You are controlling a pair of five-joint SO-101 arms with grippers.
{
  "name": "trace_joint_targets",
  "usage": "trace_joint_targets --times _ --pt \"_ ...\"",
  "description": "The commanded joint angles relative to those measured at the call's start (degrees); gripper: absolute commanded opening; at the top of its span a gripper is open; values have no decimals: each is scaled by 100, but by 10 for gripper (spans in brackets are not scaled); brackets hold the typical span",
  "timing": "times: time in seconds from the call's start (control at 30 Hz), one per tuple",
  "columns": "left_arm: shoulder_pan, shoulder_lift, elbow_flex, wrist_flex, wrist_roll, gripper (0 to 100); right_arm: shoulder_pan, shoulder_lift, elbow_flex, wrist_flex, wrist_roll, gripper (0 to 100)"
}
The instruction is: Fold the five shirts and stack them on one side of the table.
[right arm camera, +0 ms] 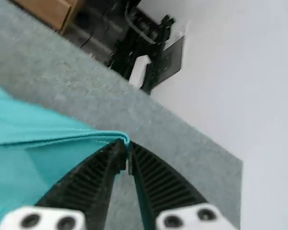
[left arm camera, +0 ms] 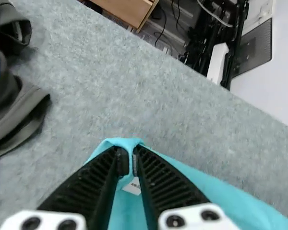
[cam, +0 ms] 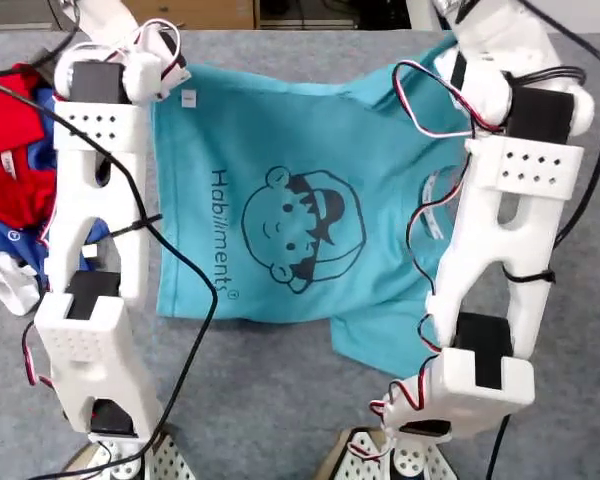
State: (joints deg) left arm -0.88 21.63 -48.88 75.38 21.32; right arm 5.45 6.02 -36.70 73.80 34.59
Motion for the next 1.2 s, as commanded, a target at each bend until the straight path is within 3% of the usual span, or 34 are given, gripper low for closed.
trace_joint_targets --times 0.0,0.17,0.47,0.73,0.97,1.17 --pt "97 -101 -651 721 -255 19 -40 -31 -277 730 114 4" --pt "563 -57 -703 2048 -308 19 40 -40 -303 1451 123 4" --pt "809 -110 695 1996 -308 19 40 -699 189 2470 123 4" --pt "826 -356 1697 1978 -580 19 84 -2246 2519 2145 316 4" --pt "1055 -2070 4044 1134 -835 19 400 -3785 4954 1266 545 4" --pt "1345 -3679 6901 -457 -800 19 523 -5349 6352 1389 1029 4"
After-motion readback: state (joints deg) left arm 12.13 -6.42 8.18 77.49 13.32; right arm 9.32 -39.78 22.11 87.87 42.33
